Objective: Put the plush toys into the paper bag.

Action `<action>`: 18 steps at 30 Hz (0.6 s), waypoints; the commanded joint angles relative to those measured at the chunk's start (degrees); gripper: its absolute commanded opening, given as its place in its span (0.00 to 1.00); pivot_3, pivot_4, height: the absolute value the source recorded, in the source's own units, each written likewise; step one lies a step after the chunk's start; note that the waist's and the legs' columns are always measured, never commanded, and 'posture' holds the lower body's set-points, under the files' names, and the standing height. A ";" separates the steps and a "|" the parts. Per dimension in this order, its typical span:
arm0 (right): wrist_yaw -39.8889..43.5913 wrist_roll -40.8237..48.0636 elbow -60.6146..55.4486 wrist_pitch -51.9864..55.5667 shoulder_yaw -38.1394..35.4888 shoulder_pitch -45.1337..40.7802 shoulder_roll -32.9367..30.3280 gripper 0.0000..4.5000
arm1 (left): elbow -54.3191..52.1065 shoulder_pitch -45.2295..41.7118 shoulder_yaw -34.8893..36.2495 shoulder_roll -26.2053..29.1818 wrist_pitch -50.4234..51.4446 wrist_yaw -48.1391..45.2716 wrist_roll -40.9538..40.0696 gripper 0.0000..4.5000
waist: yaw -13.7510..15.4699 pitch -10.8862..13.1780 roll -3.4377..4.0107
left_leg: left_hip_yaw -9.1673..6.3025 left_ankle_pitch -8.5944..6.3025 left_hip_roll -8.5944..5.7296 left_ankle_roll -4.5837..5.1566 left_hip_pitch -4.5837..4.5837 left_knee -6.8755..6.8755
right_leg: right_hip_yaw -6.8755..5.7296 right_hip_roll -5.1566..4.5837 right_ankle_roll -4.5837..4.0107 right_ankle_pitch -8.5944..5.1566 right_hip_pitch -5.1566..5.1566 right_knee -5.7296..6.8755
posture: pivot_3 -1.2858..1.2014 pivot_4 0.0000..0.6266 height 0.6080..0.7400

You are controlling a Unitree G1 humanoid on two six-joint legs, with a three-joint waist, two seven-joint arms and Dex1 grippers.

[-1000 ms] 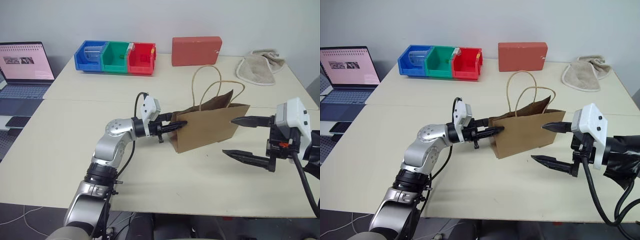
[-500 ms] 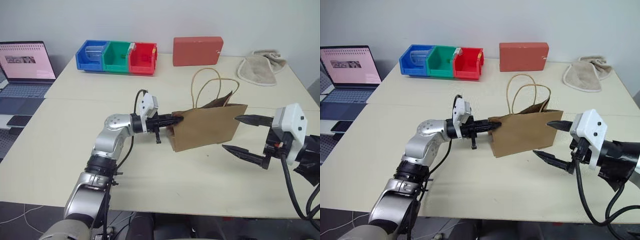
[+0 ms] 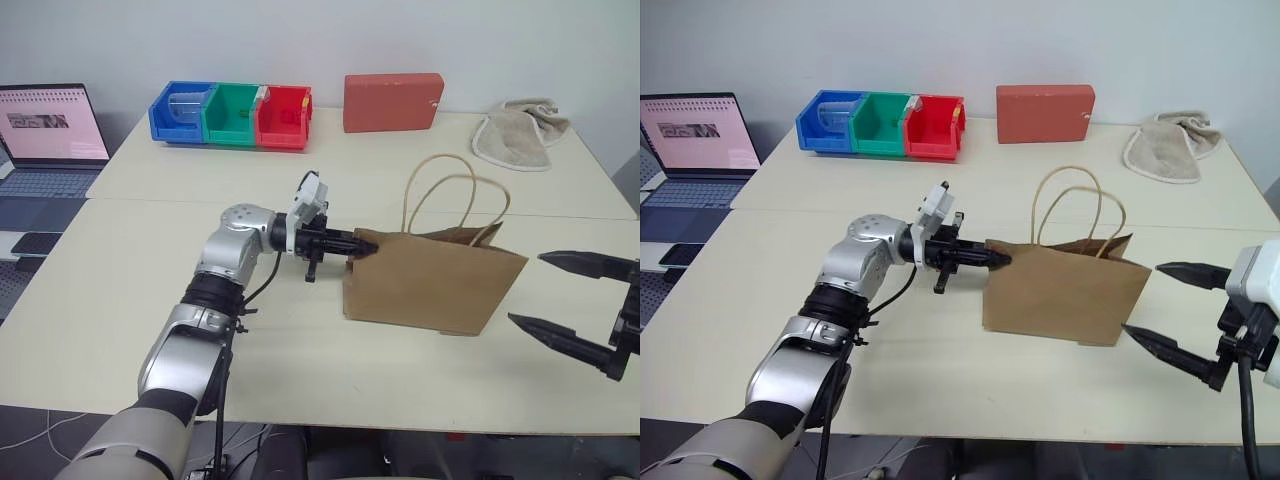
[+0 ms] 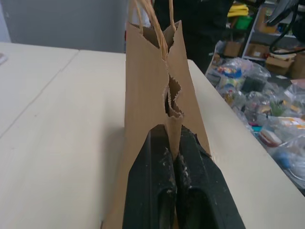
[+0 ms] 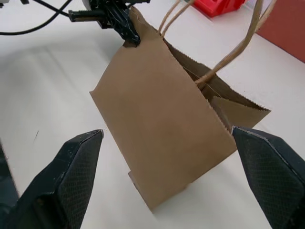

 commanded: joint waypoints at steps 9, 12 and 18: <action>-1.78 0.27 0.55 -1.99 1.40 -0.54 -0.93 1.00 | -3.77 1.30 0.33 0.43 -1.65 1.70 2.26 0.21 | 0.04 0.00 0.00 | 0.00 0.00 -0.01 0.00 0.00 -0.01 | 0.01 0.00 0.03 0.02 0.01 -0.01 | 0.52 0.24 1.00; -1.40 -1.26 2.25 -3.59 3.20 -1.39 -1.25 1.00 | -7.20 3.44 0.31 2.33 -0.55 2.05 2.46 0.42 | -0.08 0.00 0.00 | 0.00 0.00 0.00 0.00 0.01 -0.02 | 0.01 0.00 0.05 0.03 0.01 0.00 | 0.52 0.24 1.00; 0.14 -2.92 7.33 -5.59 5.14 -5.10 -3.29 1.00 | -12.61 7.65 1.25 8.26 -0.74 5.56 4.72 0.83 | -0.17 0.00 0.00 | 0.01 0.00 0.01 0.00 0.04 -0.03 | 0.02 0.00 0.03 0.02 0.00 0.01 | 0.52 0.24 1.00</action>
